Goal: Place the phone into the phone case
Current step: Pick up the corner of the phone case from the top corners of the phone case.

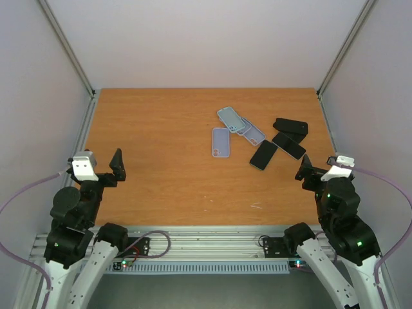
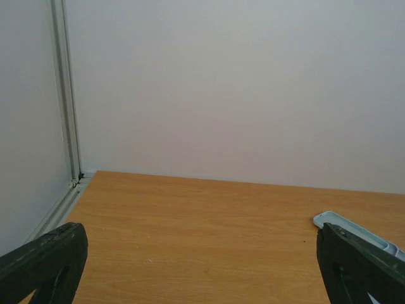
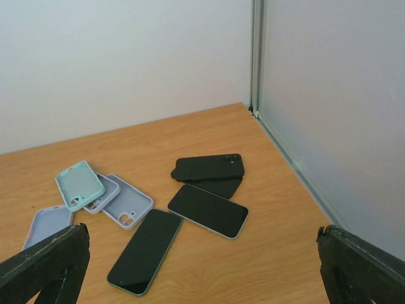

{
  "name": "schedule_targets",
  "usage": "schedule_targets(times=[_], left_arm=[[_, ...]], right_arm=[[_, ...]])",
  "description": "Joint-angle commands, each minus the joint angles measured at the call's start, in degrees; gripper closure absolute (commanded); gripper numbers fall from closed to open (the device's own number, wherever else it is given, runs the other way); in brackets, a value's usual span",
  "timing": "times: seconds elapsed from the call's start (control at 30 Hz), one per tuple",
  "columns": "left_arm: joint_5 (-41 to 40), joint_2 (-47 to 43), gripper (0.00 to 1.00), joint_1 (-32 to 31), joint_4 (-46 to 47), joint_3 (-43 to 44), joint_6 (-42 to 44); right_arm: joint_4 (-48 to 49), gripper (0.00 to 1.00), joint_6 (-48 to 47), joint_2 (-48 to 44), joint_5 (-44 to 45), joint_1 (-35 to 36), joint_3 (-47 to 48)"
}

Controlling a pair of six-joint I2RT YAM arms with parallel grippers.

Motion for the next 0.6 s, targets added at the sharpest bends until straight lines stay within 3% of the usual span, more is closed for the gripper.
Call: schedule_targets(times=[0.0,0.3,0.57], left_arm=[[0.3,0.2,0.01,0.1,4.0,-0.2,1.1],[1.6,1.2,0.01,0.1,3.8,-0.2,0.6],[2.8,1.6,0.01,0.2,3.8,-0.1,0.5]], right_arm=[[1.5,0.02,-0.2,0.7,-0.6,-0.3,0.0],[-0.5,0.02,1.8,4.6,-4.3,-0.3,2.1],[1.1,0.02,3.8,12.5,-13.5,-0.3,2.7]])
